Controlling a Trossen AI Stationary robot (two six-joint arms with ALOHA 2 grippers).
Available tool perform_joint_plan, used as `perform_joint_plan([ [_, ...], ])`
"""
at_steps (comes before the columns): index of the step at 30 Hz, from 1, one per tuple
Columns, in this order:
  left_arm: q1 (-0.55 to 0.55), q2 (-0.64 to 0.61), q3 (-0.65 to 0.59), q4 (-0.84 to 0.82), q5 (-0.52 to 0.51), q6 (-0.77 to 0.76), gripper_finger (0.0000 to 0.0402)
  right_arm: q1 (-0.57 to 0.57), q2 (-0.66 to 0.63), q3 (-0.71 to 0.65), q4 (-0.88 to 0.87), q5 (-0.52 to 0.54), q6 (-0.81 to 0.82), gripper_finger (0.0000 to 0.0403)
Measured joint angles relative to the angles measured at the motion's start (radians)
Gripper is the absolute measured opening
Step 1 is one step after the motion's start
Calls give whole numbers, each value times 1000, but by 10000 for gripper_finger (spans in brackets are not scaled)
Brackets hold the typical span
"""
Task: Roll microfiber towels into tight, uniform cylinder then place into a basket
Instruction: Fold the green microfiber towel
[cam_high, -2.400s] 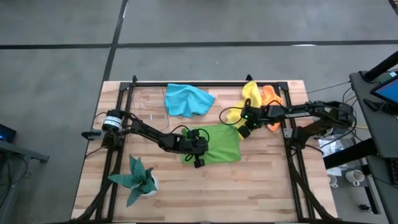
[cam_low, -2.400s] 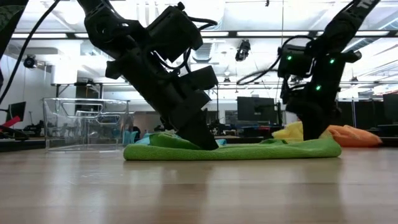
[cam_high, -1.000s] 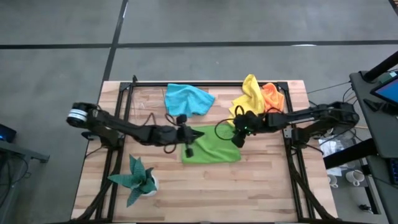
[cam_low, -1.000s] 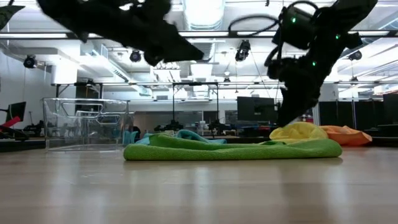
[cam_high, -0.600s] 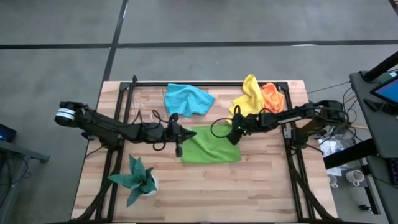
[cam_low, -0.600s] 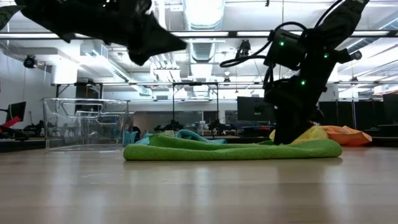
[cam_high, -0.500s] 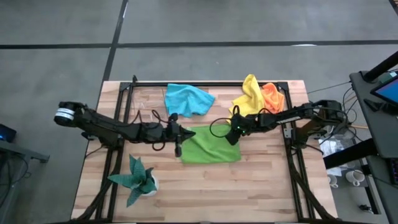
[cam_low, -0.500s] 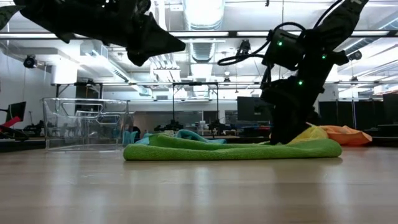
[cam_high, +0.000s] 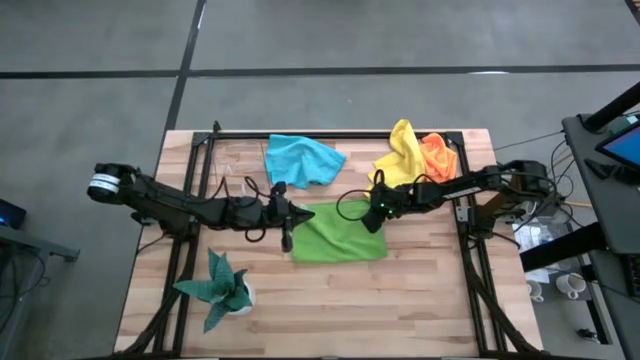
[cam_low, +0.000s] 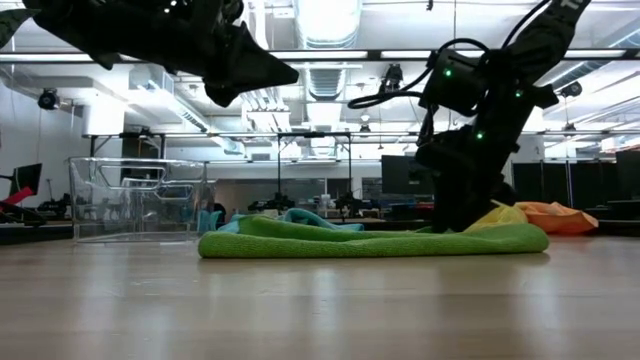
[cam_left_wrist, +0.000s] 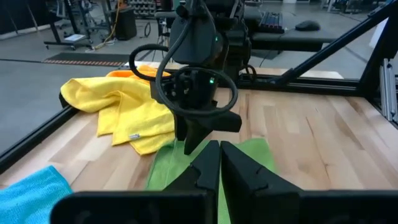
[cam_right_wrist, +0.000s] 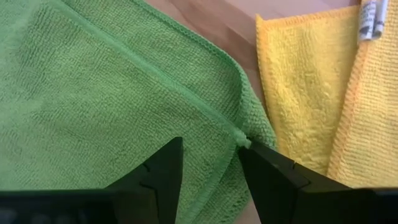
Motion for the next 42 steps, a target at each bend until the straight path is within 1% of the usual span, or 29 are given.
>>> perform_joint_plan([
  [5, 0, 0, -4, -1, 0, 0, 0, 0, -1, 0, 3, 32, -6, 154],
  [7, 0, 0, -5, -1, 0, 0, 0, 0, -12, -3, -7, 40, -12, 146],
  [9, 0, 0, -5, -2, 0, 0, 0, -1, -24, -4, -12, 48, -14, 128],
  [15, 0, 0, -5, -2, 0, 0, 0, 0, -29, -4, -10, 60, -23, 53],
  [19, 0, 0, -5, -2, 0, 0, 0, 0, -29, -4, -10, 64, -34, 16],
  [23, 0, -1, -1, -30, 0, 0, 0, 0, -51, -4, -11, 75, -60, 9],
  [28, 0, -6, -2, -53, -6, 0, 0, 0, -157, -3, -18, 148, -102, 9],
  [32, 0, -11, -4, -81, -35, -5, 0, 0, -237, -3, -99, 215, -104, 9],
  [34, 0, -9, -3, -133, -65, -48, 0, 0, -259, -3, -144, 246, -97, 9],
  [38, 4, 19, -2, -182, -149, -106, 0, 0, -265, -3, -166, 274, -85, 9],
  [42, 12, 53, 3, -182, -162, -114, 0, 0, -234, -3, -153, 274, -86, 9],
])
